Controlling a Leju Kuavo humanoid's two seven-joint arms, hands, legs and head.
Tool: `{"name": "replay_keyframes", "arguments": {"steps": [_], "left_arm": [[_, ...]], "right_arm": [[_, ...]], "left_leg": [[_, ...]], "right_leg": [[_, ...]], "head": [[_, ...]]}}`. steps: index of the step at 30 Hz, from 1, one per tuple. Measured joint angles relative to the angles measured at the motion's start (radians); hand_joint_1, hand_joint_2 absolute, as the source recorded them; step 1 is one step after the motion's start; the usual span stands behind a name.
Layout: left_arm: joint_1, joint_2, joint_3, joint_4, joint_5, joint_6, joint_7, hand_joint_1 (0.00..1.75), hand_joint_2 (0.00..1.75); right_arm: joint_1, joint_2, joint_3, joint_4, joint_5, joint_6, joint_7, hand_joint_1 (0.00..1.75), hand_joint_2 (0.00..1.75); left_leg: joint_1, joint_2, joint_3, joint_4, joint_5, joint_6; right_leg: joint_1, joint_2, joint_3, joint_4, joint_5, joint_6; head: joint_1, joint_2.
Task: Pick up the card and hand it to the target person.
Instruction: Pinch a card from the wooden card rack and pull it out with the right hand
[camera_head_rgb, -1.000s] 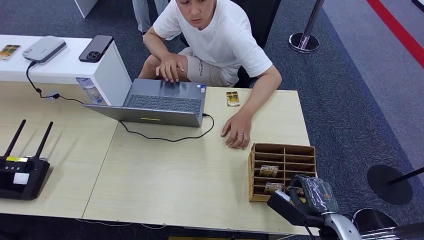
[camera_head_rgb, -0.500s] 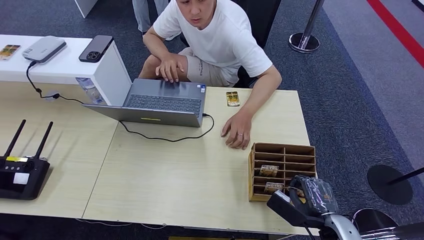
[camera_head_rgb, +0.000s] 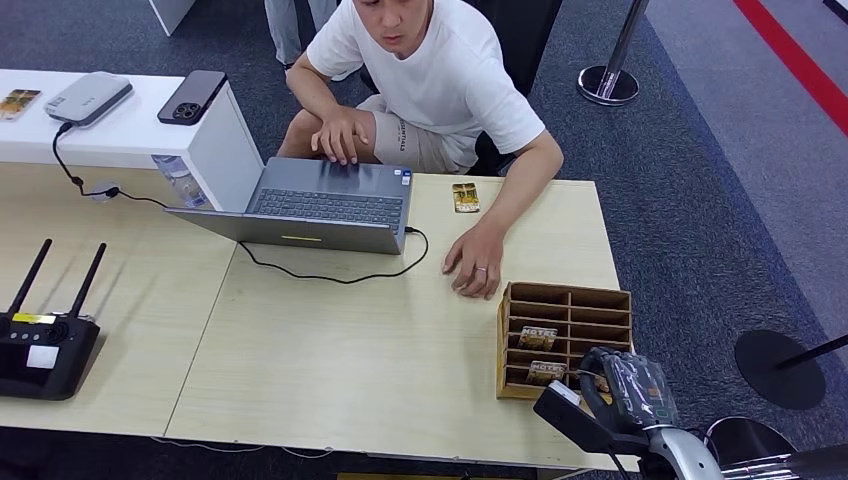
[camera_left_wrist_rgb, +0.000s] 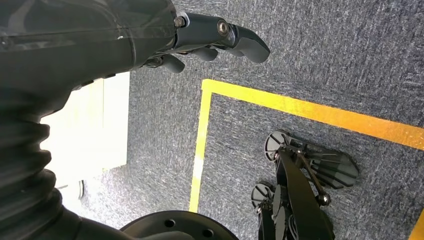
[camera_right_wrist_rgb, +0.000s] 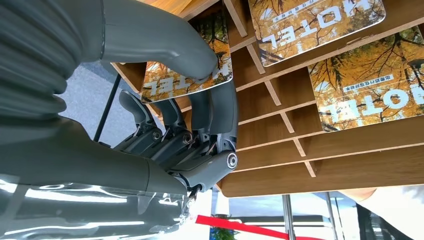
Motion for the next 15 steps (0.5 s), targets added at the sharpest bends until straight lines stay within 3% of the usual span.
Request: {"name": "replay_keyframes", "arguments": {"steps": [11,15], "left_arm": [[0.000,0.000,0.000,0.000,0.000,0.000,0.000,0.00,1.75],[0.000,0.000,0.000,0.000,0.002,0.000,-0.001,0.00,1.75]], "right_arm": [[0.000,0.000,0.000,0.000,0.001,-0.002,-0.001,1.48,1.75],[0.000,0.000,0.001,-0.002,0.014,-0.062,-0.047,1.48,1.75]], "left_leg": [[0.000,0.000,0.000,0.000,0.000,0.000],[0.000,0.000,0.000,0.000,0.000,0.000]], "right_leg": [[0.000,0.000,0.000,0.000,0.000,0.000],[0.000,0.000,0.000,0.000,0.000,0.000]], "head": [[0.000,0.000],[0.000,0.000]]}}
